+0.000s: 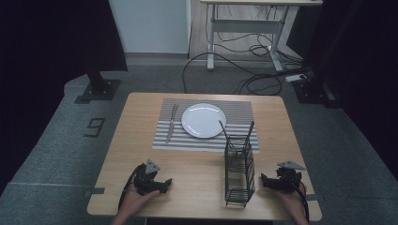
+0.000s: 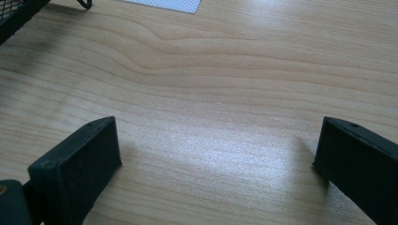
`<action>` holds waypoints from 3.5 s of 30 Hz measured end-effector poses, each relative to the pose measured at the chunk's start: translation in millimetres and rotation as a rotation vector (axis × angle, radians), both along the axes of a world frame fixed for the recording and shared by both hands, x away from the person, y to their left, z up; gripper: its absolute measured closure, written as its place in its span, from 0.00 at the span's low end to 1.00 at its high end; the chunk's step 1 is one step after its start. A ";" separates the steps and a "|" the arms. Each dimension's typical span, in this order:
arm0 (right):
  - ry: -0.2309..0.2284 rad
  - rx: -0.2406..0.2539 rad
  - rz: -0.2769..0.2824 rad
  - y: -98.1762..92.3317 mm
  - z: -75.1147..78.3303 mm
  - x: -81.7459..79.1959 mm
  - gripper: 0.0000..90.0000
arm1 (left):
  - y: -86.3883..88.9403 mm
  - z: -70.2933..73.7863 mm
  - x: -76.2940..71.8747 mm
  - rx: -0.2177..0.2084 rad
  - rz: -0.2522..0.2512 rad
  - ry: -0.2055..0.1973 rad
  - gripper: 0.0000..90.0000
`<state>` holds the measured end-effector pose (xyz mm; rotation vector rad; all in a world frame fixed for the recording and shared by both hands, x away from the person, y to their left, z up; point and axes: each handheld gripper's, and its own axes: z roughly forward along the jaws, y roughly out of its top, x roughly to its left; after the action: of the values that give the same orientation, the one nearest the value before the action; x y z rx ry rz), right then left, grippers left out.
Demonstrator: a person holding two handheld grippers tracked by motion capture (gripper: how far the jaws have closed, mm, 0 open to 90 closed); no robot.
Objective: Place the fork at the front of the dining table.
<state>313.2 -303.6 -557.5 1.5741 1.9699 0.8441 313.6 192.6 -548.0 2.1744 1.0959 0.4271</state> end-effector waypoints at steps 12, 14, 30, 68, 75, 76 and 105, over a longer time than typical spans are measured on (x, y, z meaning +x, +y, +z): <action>-0.020 0.050 -0.010 1.5 12.7 -5.5 0.04 | -0.1 0.0 0.3 0.000 -0.002 0.000 0.11; -0.027 0.053 -0.004 2.3 15.0 -6.2 0.04 | -0.1 0.0 0.4 0.000 -0.002 0.000 0.11; -0.217 0.087 0.059 16.5 75.6 -20.2 0.12 | -0.2 0.0 0.5 0.000 -0.001 0.000 0.11; -0.258 0.162 0.148 58.4 124.5 34.7 0.35 | -0.2 -0.1 0.5 0.000 -0.001 0.000 0.11; -0.254 0.171 0.168 70.4 119.9 48.2 0.47 | -0.2 0.0 0.5 0.000 -0.001 0.000 0.11; -0.255 0.175 0.173 71.4 119.3 49.6 0.51 | -0.2 0.0 0.5 0.000 -0.001 0.000 0.11; -0.336 0.187 0.226 84.1 120.9 46.8 0.96 | 0.0 0.0 0.7 0.000 -0.004 0.000 0.11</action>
<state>360.0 -219.5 -436.5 1.2182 1.8842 1.3237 314.3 192.6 -548.0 2.1764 1.0913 0.4260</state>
